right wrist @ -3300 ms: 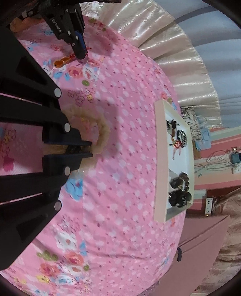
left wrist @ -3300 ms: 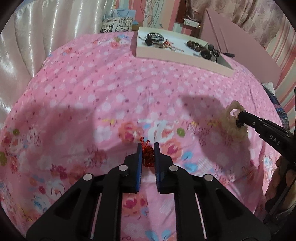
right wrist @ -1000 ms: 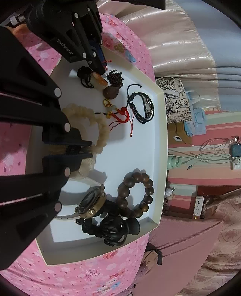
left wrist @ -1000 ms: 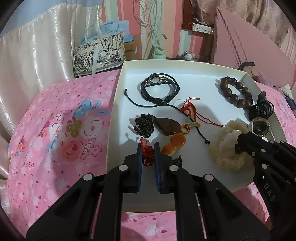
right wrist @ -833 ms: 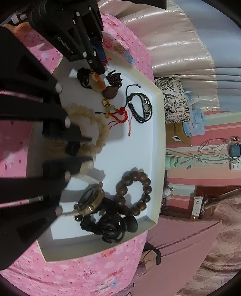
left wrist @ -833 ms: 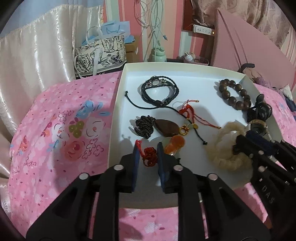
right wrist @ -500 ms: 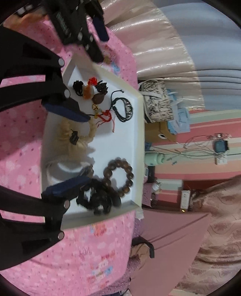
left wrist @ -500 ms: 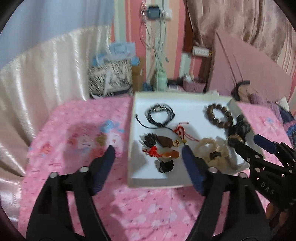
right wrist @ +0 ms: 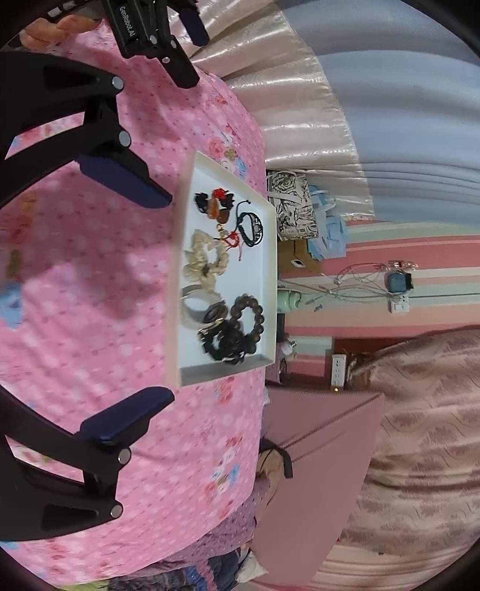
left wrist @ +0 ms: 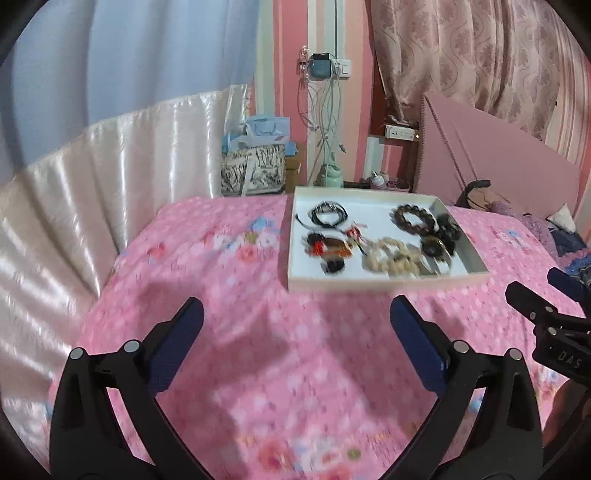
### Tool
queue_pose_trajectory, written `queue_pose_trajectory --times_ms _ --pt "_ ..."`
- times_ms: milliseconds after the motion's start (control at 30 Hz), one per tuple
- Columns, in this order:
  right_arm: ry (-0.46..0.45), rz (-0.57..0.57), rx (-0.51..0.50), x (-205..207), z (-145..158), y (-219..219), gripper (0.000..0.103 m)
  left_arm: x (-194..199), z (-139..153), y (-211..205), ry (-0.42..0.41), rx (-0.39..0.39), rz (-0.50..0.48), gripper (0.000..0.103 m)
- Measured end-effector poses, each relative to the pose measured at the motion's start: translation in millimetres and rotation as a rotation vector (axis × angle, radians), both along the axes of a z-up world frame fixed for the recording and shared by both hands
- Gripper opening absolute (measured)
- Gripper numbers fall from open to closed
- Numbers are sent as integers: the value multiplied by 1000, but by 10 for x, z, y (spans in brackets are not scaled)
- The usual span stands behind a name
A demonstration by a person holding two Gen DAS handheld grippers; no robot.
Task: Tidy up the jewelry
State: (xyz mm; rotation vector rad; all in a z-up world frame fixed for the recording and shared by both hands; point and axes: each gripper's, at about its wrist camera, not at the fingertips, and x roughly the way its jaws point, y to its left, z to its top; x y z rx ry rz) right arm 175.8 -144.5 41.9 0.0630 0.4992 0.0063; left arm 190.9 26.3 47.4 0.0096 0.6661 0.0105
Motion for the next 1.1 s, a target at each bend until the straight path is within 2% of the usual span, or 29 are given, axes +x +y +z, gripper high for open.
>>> queue_pose_trajectory --times_ms 233,467,633,800,1100 --pt "-27 -80 -85 -490 -250 -51 99 -541 -192 -50 -13 -22 6 100" --pt "-47 -108 -94 -925 -325 -126 99 -882 -379 -54 10 -42 11 100" --pt "-32 -93 -41 -1089 -343 -179 99 -1005 -364 -63 -6 -27 32 100" --pt "-26 -105 -23 -1189 -387 -226 99 -1163 -269 -189 -55 43 32 100" --pt "-41 -132 -19 -1317 -338 -302 99 -1300 -145 -252 -76 33 25 100"
